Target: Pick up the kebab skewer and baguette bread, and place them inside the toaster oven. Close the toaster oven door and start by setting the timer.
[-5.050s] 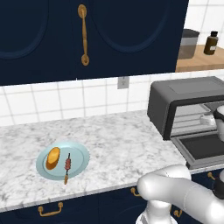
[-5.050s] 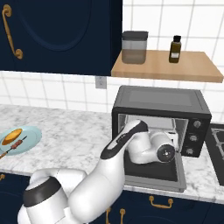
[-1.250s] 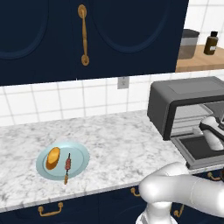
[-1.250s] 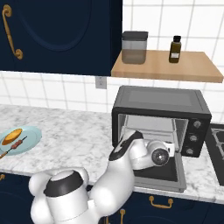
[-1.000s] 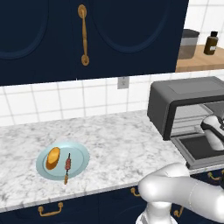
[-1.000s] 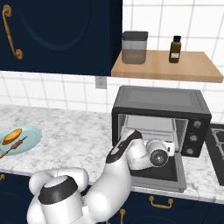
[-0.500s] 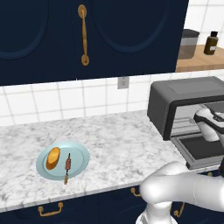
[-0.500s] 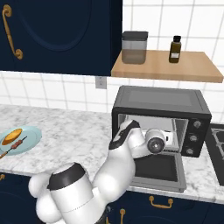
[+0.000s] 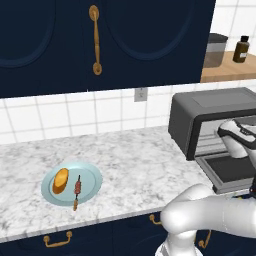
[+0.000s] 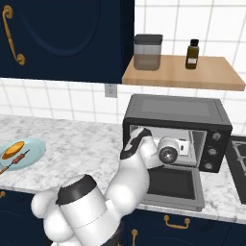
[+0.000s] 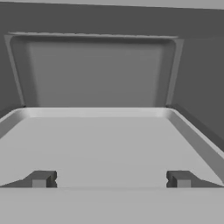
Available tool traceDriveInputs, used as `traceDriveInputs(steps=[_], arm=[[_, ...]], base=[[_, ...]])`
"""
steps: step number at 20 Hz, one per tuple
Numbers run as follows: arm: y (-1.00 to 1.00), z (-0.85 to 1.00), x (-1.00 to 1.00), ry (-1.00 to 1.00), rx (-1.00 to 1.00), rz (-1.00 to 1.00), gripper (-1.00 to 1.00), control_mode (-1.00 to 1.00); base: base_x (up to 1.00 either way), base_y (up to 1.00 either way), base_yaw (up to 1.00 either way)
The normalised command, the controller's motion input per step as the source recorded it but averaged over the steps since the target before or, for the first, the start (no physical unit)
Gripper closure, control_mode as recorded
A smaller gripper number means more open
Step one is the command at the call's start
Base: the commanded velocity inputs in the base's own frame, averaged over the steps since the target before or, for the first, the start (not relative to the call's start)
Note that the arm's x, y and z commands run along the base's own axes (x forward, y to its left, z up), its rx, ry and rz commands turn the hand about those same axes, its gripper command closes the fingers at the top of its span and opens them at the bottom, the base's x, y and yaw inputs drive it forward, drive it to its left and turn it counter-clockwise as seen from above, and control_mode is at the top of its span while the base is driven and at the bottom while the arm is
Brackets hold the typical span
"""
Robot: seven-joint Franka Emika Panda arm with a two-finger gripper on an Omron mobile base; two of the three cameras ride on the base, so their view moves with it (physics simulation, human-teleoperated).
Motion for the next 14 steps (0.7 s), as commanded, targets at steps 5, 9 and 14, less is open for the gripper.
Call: traceDriveInputs(steps=[5,9,14], arm=[[0.0,0.0,0.45,0.0,0.0,0.0,-1.0,-1.0],[0.0,-0.11,0.16,0.02,0.0,0.0,-1.0,-1.0],[0.0,-0.24,0.01,0.1,0.0,0.0,-1.0,-1.0]], base=[[0.0,0.0,0.0],[0.0,0.0,0.0],[0.0,0.0,0.0]])
